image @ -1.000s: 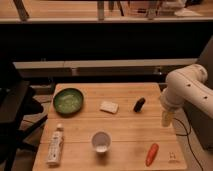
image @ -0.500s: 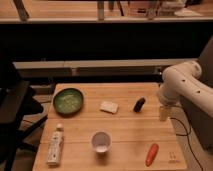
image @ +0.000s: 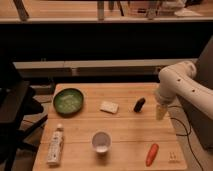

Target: Knock the eraser over

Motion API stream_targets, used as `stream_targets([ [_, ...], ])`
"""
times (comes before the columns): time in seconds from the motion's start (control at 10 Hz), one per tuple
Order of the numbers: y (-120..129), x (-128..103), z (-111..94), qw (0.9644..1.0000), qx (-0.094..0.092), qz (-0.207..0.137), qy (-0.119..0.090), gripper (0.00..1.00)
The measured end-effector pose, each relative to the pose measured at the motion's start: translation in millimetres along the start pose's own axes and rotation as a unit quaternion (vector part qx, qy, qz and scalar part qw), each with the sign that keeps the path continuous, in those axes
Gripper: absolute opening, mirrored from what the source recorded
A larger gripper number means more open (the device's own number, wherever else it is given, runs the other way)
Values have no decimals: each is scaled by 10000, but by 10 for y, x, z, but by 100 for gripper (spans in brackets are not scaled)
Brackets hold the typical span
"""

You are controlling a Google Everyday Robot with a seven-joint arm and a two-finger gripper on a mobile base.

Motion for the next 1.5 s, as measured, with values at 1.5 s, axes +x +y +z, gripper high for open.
stream_targets([
  [1.5, -318, -28, 144, 9998, 131, -8, -142, 80],
])
